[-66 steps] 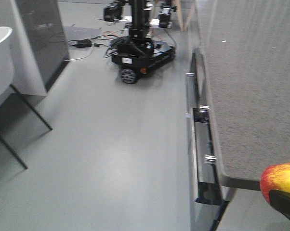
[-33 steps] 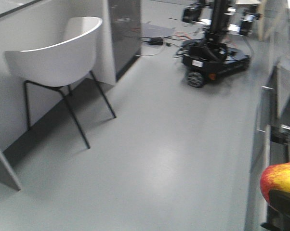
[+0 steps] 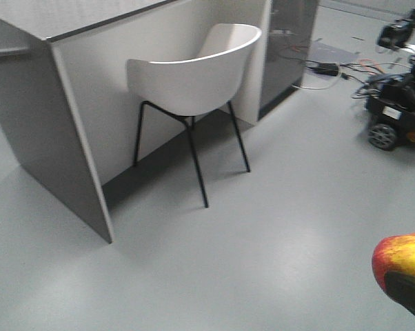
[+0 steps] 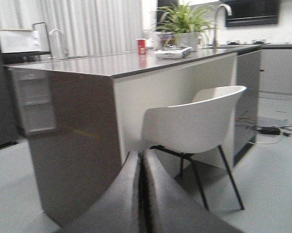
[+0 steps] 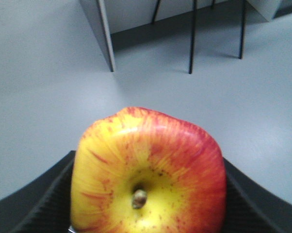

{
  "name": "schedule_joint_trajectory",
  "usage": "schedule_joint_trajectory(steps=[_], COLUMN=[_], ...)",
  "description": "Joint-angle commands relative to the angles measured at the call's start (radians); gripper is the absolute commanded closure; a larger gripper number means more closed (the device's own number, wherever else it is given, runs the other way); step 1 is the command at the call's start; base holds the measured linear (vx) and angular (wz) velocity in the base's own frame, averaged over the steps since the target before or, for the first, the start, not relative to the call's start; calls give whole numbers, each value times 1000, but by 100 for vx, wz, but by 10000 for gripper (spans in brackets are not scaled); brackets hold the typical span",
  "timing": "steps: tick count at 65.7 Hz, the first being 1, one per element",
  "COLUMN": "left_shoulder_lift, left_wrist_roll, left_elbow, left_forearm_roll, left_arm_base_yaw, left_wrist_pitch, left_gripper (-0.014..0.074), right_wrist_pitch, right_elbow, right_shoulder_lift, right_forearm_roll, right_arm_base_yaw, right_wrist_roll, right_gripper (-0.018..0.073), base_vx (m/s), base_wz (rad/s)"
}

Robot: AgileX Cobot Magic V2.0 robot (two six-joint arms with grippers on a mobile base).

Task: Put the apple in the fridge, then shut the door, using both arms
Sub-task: 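Drive the base away from the counter toward the open fridge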

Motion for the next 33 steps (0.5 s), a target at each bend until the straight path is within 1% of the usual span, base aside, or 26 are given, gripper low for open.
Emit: schedule_joint_trajectory(steps=[1, 33], left_shoulder_lift=[-16, -16], left_wrist_roll=[-9, -9], left_elbow=[28, 28], left_forearm_roll=[-1, -1], left_arm_base_yaw=[-5, -5], left_wrist_pitch=[-70, -70], left_gripper=[602, 602], right_wrist_pitch=[-71, -70], right_elbow=[-26, -26], right_shoulder_lift=[3, 3], right_forearm_roll=[-1, -1], right_arm_base_yaw=[1, 1], right_wrist_roll=[-7, -7], right_gripper=[426, 426], base_vx=[6, 8], base_wz=[46, 40])
